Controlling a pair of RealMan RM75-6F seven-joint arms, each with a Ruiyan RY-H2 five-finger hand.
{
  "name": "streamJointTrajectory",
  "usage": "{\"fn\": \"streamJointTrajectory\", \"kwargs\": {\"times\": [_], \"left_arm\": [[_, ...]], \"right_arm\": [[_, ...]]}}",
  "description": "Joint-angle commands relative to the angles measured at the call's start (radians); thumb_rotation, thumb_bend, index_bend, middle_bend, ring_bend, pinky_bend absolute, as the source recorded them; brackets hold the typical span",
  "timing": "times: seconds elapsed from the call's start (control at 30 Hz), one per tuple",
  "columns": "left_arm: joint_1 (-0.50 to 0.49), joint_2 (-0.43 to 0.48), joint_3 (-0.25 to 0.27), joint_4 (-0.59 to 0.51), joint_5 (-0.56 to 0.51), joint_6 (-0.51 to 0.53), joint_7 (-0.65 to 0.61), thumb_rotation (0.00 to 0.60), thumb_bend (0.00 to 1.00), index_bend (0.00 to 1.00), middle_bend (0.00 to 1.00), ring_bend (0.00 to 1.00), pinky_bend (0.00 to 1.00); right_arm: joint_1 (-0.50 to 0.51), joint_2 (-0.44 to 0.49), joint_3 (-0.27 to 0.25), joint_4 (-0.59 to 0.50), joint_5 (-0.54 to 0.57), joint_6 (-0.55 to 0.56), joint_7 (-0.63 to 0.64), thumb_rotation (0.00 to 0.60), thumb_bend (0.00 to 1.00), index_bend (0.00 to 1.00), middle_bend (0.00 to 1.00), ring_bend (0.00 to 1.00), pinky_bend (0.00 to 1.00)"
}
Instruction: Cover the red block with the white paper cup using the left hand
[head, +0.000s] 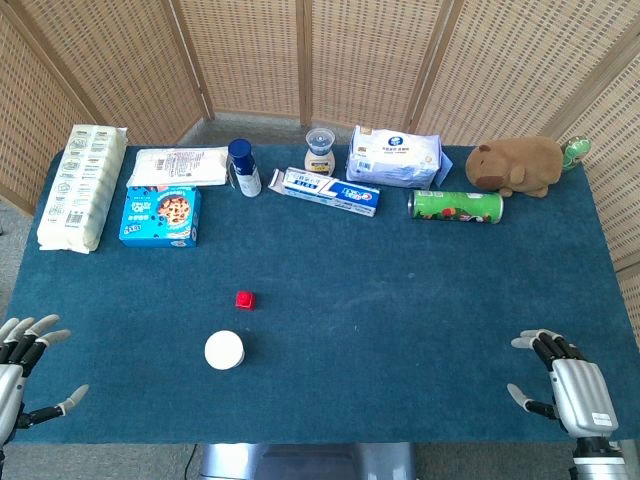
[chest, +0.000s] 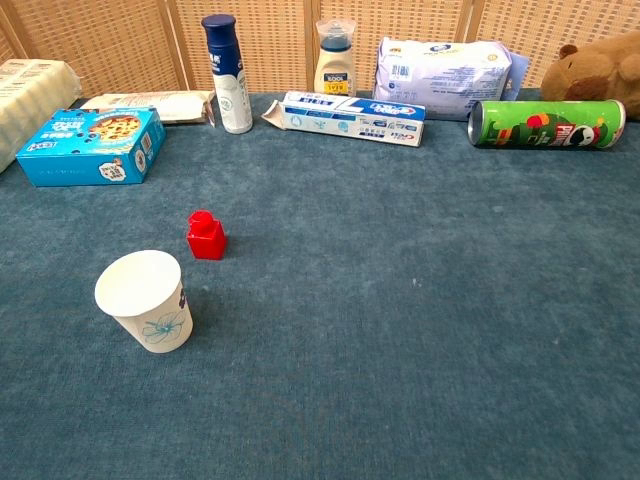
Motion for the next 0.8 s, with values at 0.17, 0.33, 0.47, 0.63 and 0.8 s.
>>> {"fn": "streamJointTrajectory", "kwargs": {"times": [0.17,0.33,0.47,0.63,0.8], "left_arm": [[-0.002,-0.001,0.001,-0.005,0.002,-0.004,0.014,0.315,0.19,0.24,0.15,0.00,0.01],[-0.006,0.008,-0.003,-0.017,0.002,-0.004,0.024,0.314,0.20,0.24,0.15,0.02,0.01],[-0.020,0.017,-0.013,-0.031,-0.010,-0.021,0.061,0.317,0.18,0.24,0.15,0.02,0.01],[-0.071,0.038,-0.020,-0.050,-0.016,-0.102,0.099,0.312,0.11,0.24,0.15,0.01,0.01],[-0.147,0.055,-0.030,-0.087,-0.021,-0.222,0.168,0.322,0.12,0.24,0.15,0.00,0.01]], "right_arm": [[0.001,-0.004,-0.001,0.011,0.000,0.000,0.005,0.600,0.26,0.34,0.29,0.22,0.29],[-0.004,0.002,-0.003,0.011,-0.007,0.011,0.016,0.600,0.26,0.34,0.29,0.22,0.29],[-0.007,0.005,-0.004,0.013,-0.009,0.016,0.025,0.600,0.26,0.34,0.29,0.22,0.29],[-0.011,0.009,-0.005,0.008,-0.014,0.025,0.028,0.600,0.26,0.34,0.29,0.22,0.29],[-0.014,0.014,-0.009,0.002,-0.021,0.031,0.027,0.600,0.26,0.34,0.29,0.22,0.29]]}}
